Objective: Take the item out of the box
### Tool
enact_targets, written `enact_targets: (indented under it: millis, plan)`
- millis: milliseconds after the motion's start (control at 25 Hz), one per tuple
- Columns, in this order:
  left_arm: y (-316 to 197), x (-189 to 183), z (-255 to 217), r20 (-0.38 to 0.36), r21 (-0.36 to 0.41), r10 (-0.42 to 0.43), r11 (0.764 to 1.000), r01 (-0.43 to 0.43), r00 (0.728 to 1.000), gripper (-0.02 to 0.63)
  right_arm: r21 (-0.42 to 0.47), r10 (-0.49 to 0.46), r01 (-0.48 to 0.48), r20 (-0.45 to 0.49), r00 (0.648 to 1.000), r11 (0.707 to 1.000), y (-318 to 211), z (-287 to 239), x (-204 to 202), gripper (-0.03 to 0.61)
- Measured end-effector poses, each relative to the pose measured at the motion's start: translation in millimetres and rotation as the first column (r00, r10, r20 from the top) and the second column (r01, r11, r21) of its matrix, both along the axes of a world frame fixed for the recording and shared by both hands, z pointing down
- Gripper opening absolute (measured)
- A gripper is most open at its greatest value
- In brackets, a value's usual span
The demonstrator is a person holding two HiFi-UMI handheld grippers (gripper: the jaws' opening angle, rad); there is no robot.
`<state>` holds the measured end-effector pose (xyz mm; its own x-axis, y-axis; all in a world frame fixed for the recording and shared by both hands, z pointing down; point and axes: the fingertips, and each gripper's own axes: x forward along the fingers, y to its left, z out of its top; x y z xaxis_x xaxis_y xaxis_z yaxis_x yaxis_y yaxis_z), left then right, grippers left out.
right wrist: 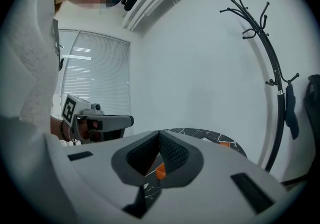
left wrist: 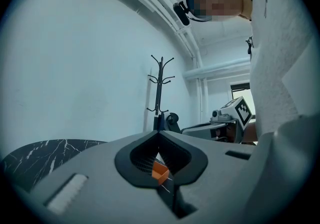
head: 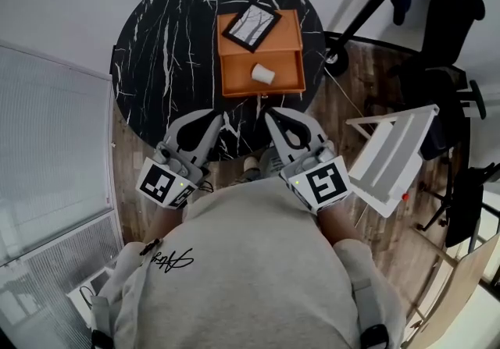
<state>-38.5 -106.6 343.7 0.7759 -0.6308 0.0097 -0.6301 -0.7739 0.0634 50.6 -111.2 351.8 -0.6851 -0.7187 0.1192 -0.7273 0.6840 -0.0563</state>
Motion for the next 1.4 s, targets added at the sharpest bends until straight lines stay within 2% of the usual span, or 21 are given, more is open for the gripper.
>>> enact_targets:
  millis: [200,600,960,1120,1400]
  plan:
    - [-12.4,6.6,-0.8,-0.006,-0.003,-0.011,1.000,0.011,1.000,0.003,-0.049,-0.018,0.017,-0.006,1.000,0.999,-8.7,7.0,4.8,0.011]
    - [-27.7,8.7,-3.8,-0.024,0.005,-0.034,0.999,0.034,0.999,0.003,-0.047,-0.082,0.080,-0.034,0.996,0.996,-32.7,7.9,5.4,0.012]
    - [-34.0,4.0,-0.5,-0.022,-0.005,-0.076,0.997,0.076,0.997,0.005,-0.079,-0.180,0.174,-0.074,0.981,0.981,-49.4,21.6,-2.2,0.015]
    - [-39.3,3.6,2.8,-0.011,-0.012,-0.085,0.996,0.085,0.996,0.004,-0.082,-0.212,0.204,-0.096,0.973,0.975,-58.7,27.4,-3.1,0.080]
    - [-49.7,4.4,0.1,-0.002,-0.004,-0.091,0.996,0.091,0.996,0.003,-0.097,-0.245,0.234,-0.130,0.961,0.967,-70.4,36.3,-6.3,0.106]
